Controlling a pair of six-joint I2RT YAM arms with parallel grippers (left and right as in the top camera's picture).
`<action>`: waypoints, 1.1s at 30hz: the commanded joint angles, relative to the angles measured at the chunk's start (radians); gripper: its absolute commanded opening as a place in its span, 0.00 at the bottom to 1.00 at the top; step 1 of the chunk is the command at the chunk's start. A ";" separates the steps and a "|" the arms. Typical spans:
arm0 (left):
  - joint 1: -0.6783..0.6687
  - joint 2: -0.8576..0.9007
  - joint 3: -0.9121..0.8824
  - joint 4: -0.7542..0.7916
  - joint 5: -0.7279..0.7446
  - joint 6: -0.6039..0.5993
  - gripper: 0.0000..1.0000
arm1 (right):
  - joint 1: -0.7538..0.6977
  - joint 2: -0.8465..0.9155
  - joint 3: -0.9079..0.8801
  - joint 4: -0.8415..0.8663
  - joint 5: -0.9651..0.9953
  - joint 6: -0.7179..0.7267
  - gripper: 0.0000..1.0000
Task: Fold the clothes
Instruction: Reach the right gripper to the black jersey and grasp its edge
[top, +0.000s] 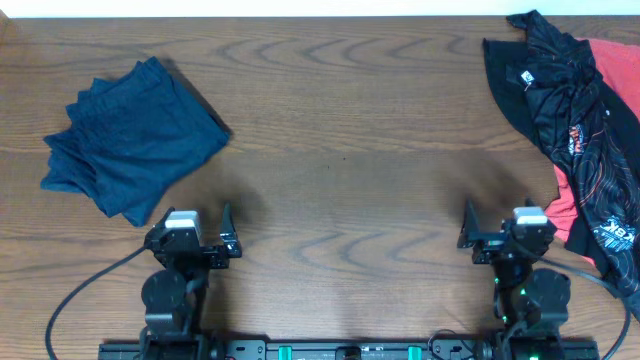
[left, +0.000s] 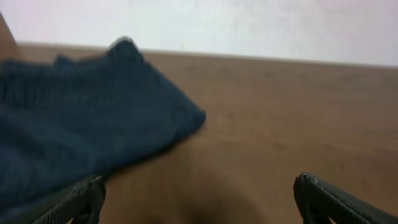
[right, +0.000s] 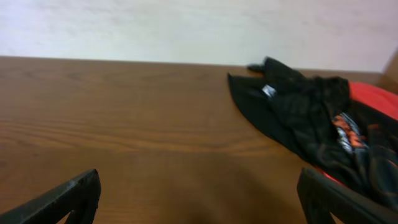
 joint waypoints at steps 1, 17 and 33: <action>-0.004 0.082 0.117 -0.036 -0.003 -0.025 0.98 | -0.008 0.108 0.103 -0.015 0.095 0.024 0.99; -0.004 0.771 0.690 -0.417 -0.003 -0.025 0.98 | -0.070 1.050 0.699 -0.245 0.082 -0.082 0.99; -0.004 0.957 0.721 -0.443 -0.003 -0.026 0.98 | -0.312 1.537 0.763 0.277 0.177 -0.087 0.80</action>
